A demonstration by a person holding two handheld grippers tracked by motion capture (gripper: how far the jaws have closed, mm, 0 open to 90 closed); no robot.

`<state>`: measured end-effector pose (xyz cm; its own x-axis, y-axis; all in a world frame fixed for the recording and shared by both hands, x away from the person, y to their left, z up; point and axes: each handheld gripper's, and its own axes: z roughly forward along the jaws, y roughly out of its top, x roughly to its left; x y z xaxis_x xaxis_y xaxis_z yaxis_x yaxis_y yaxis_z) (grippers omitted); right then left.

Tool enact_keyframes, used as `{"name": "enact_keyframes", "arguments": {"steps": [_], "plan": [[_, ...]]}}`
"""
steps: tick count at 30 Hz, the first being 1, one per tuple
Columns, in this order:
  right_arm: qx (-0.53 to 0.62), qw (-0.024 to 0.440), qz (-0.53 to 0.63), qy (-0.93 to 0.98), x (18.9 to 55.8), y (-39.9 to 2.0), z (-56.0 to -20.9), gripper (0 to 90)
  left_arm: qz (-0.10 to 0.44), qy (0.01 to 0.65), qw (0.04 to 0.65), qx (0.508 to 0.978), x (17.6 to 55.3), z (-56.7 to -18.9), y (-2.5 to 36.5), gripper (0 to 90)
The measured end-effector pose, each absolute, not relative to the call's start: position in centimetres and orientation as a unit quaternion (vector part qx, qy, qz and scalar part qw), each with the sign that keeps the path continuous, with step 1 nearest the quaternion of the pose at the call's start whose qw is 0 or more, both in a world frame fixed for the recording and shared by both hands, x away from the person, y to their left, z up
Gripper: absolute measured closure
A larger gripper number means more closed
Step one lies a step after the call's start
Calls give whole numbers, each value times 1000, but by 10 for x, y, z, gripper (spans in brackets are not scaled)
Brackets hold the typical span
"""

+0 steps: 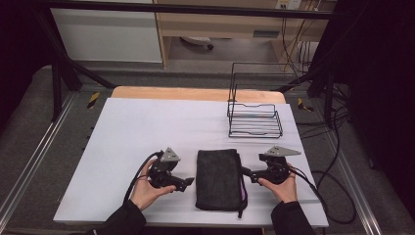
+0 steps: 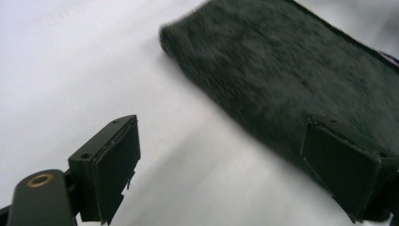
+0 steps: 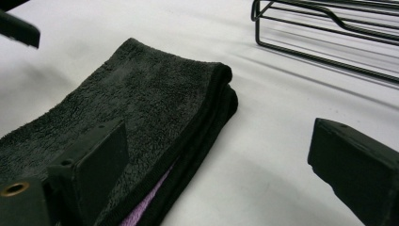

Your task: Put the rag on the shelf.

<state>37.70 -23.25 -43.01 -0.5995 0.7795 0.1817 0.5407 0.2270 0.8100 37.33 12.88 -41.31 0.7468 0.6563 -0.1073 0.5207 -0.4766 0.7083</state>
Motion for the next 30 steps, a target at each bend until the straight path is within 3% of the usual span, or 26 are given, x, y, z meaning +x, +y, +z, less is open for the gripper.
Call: {"name": "enact_keyframes", "arguments": {"steps": [16, 30], "plan": [[430, 139, 445, 773, 368, -237, -433, 40, 104, 392, 378, 832, 427, -416, 101, 138], [430, 138, 436, 778, 369, -235, -437, 47, 84, 424, 363, 825, 448, -442, 87, 431]]}}
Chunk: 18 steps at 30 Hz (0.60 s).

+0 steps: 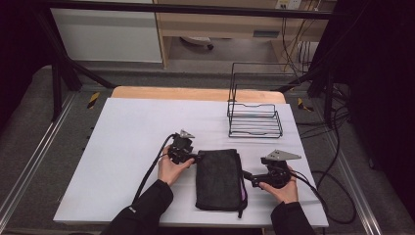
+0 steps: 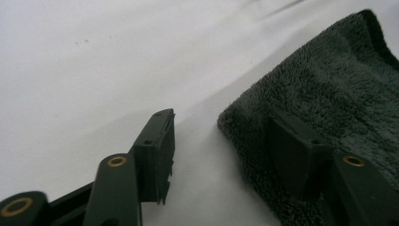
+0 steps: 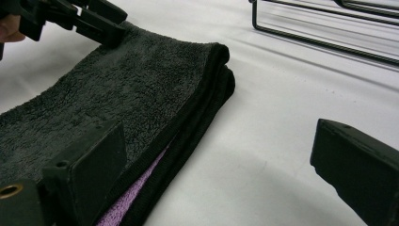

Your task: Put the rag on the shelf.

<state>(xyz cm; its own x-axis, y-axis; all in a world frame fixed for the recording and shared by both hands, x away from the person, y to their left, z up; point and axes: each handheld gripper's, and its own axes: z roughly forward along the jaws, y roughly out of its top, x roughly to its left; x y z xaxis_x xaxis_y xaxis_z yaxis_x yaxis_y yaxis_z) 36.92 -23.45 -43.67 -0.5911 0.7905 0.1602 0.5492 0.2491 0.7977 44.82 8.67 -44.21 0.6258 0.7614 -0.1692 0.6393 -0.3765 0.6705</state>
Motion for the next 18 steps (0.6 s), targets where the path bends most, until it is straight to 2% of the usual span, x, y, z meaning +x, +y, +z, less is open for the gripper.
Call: {"name": "enact_keyframes", "arguments": {"steps": [10, 18], "plan": [[442, 139, 441, 769, 373, -234, -436, 60, 59, 417, 371, 828, 444, -444, 82, 662], [451, 161, 430, 766, 385, -220, -428, 87, 63, 413, 373, 828, 440, -446, 78, 756]]}}
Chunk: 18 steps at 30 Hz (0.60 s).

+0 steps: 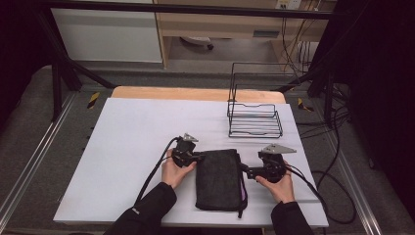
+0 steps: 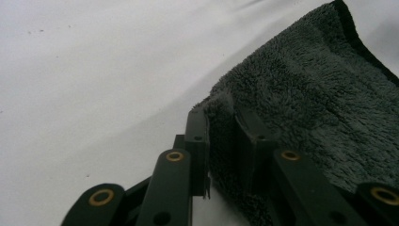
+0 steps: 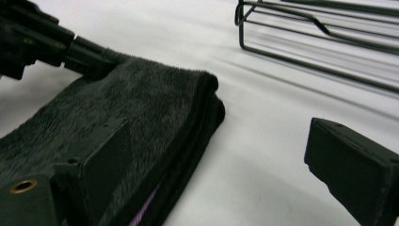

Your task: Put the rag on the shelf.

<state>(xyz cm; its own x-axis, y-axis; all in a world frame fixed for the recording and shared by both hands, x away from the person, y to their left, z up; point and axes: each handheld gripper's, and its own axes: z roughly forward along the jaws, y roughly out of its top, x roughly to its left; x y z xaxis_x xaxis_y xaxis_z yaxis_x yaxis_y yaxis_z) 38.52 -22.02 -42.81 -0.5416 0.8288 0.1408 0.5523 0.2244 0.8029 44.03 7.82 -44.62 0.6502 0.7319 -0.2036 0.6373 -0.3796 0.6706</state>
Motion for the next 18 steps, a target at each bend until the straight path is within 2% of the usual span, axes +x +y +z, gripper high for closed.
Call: {"name": "enact_keyframes", "arguments": {"steps": [7, 12, 18], "plan": [[459, 147, 434, 761, 407, -199, -426, 177, 64, 409, 376, 829, 440, -447, 79, 773], [471, 140, 418, 764, 424, -190, -437, 315, 68, 407, 383, 827, 439, -449, 79, 775], [466, 134, 388, 784, 427, -188, -449, 433, 69, 401, 384, 829, 439, -450, 80, 776]]}}
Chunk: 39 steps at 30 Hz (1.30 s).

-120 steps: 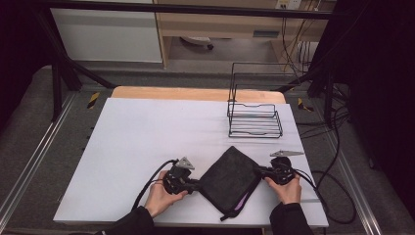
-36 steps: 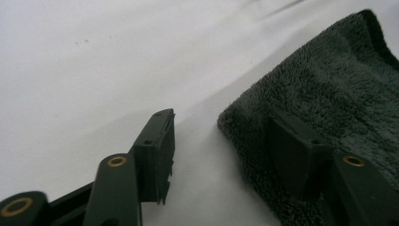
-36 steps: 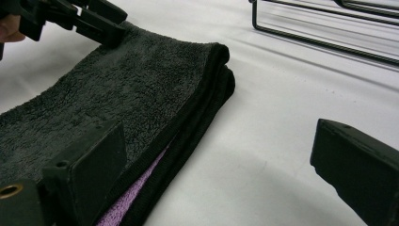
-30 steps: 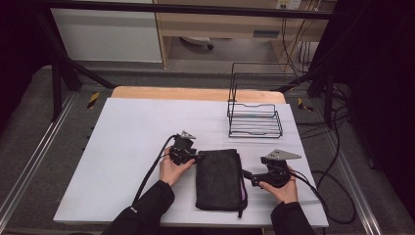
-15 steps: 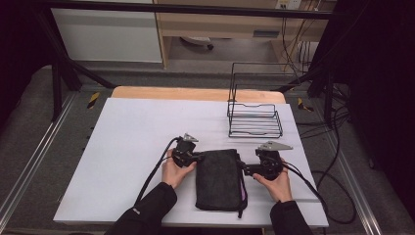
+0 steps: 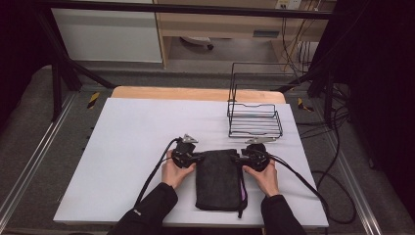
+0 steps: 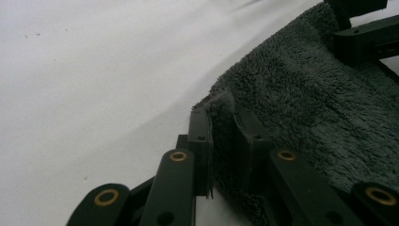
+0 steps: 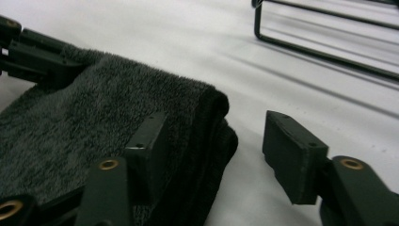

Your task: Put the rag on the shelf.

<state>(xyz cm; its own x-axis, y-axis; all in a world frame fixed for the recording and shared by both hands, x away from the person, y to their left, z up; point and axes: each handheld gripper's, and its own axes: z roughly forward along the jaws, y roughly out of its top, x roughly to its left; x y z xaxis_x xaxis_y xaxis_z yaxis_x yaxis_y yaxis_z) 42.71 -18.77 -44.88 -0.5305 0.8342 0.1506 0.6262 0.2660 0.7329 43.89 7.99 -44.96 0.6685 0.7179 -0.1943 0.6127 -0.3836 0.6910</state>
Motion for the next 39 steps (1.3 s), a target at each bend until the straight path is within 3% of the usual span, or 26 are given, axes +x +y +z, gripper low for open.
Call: {"name": "enact_keyframes", "arguments": {"steps": [18, 39], "plan": [[479, 62, 402, 778, 429, -188, -453, 744, 61, 399, 388, 829, 441, -450, 82, 777], [469, 84, 437, 763, 414, -191, -432, 790, 63, 388, 442, 806, 429, -431, 96, 817]]}}
